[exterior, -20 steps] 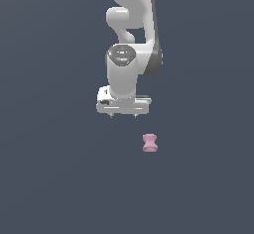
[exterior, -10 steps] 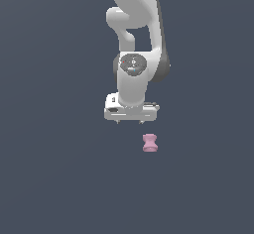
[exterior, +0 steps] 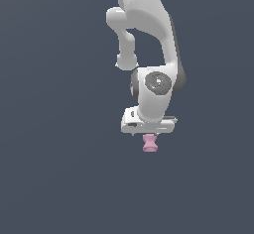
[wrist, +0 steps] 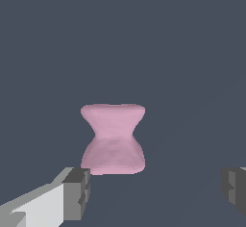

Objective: Pick up the object and move it to a goal position.

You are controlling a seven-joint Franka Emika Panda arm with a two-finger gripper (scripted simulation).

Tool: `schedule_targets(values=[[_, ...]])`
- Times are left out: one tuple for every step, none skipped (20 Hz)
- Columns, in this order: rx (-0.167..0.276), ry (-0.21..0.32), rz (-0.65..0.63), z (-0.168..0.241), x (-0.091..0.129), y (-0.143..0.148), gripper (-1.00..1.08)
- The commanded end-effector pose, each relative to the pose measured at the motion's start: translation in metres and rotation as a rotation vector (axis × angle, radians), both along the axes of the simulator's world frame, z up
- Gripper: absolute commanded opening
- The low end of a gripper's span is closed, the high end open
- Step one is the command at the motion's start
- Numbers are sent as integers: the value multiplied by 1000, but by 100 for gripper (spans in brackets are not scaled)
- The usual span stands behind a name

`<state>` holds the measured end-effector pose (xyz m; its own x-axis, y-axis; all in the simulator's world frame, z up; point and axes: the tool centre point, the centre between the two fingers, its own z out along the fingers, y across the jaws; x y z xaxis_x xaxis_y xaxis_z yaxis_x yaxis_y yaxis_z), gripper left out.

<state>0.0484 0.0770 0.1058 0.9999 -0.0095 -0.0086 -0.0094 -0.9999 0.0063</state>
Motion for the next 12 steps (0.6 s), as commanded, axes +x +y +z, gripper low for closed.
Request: schedule_targets(values=[[2, -4, 0, -7, 6, 13, 100], [3, -5, 0, -9, 8, 17, 100], [4, -6, 1, -11, 10, 20, 100], [5, -7, 1, -12, 11, 23, 100], [5, -8, 1, -13, 12, 25, 100], [5, -8, 1, -15, 13, 27, 100], [6, -8, 1, -15, 13, 28, 100], [6, -8, 1, -16, 13, 29, 100], [6, -8, 1, -16, 13, 29, 100], [6, -7, 2, -15, 12, 29, 100], [6, -7, 2, -16, 12, 29, 100], [6, -7, 2, -17, 12, 29, 100]])
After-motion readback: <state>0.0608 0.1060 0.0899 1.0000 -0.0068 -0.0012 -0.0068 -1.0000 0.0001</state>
